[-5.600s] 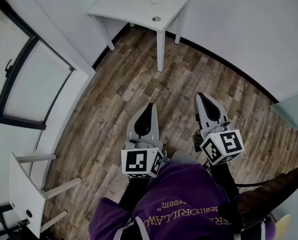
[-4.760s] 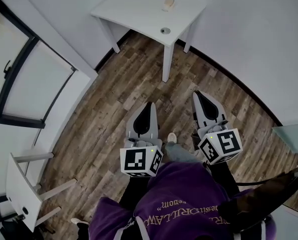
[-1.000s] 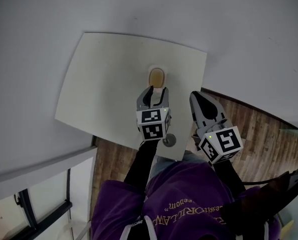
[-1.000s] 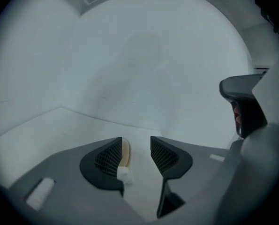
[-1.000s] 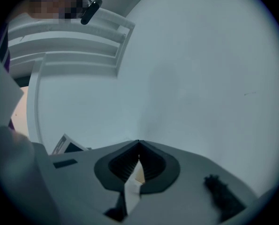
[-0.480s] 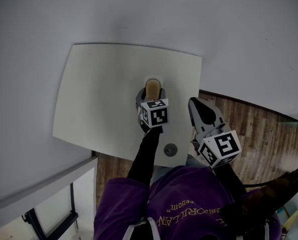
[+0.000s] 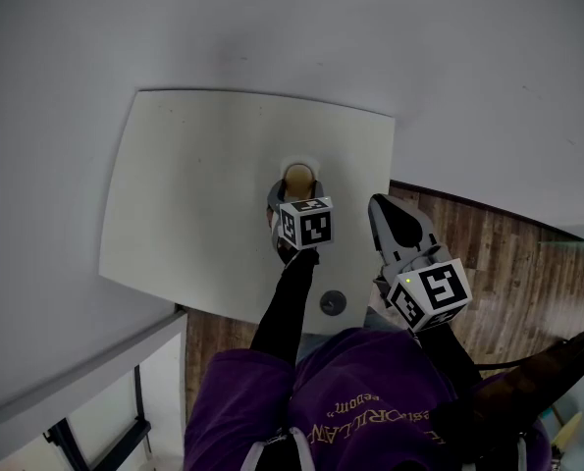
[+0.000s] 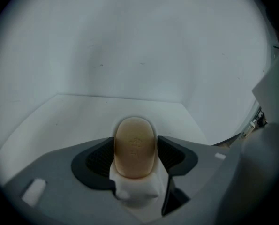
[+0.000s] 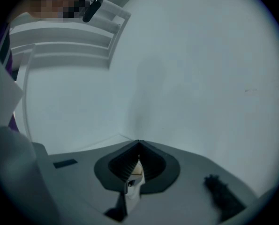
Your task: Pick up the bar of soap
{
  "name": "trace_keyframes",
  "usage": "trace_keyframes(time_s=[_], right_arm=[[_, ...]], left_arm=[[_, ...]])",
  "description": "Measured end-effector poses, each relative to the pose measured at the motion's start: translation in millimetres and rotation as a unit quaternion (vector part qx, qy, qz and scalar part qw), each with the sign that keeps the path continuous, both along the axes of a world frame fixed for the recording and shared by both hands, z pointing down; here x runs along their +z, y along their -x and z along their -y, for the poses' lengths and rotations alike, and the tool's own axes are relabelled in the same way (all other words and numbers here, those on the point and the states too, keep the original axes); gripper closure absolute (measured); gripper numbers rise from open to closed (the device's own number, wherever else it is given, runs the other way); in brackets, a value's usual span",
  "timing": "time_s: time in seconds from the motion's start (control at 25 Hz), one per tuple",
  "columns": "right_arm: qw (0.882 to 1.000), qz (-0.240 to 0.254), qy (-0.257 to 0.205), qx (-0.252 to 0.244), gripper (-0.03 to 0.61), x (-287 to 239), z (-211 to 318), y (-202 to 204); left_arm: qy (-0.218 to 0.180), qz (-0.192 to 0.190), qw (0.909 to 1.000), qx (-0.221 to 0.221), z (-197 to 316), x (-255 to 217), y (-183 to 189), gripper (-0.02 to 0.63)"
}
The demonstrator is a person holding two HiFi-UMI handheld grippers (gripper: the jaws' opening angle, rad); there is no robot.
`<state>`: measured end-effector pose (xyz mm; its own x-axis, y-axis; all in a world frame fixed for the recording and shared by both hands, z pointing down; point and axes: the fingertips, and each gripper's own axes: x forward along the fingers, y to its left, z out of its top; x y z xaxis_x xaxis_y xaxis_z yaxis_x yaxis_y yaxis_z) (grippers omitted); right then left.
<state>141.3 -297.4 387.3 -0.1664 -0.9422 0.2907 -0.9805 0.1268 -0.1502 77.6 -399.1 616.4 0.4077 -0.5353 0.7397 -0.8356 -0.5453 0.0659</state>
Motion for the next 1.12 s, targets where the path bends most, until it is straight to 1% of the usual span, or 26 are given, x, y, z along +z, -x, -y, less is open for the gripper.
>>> trace_keyframes(time_s=[0.28,0.4,0.68,1.0,1.12], right_arm=[[1.0,0.001,0.004,0.006,0.571,3.0,4.8,-3.2],[1.0,-0.001,0.004,0.005,0.57,3.4,7.0,-2.0],[1.0,-0.005,0.008,0.008,0.571,5.4,7.1,-2.1],[1.0,-0.002,0.007,0.019,0.571,8.0,3.7,-6.4],[1.0,-0.002,0.006,0.019,0.571,7.0,2.8,-6.3]], left_arm=[[-0.001,-0.022,0.9998,-0.001,-0.7,2.4,-0.7,0.327],[0.007,-0.035,0.9993,0.005,-0.3,3.2,-0.6,0.341],[0.027,-0.043,0.9986,0.019,-0.8,2.3,-0.6,0.348],[0.023,-0.055,0.9978,0.027,-5.2,-2.2,-4.0,0.351],[0.018,-0.064,0.9975,0.024,-5.9,-5.9,-2.4,0.351]])
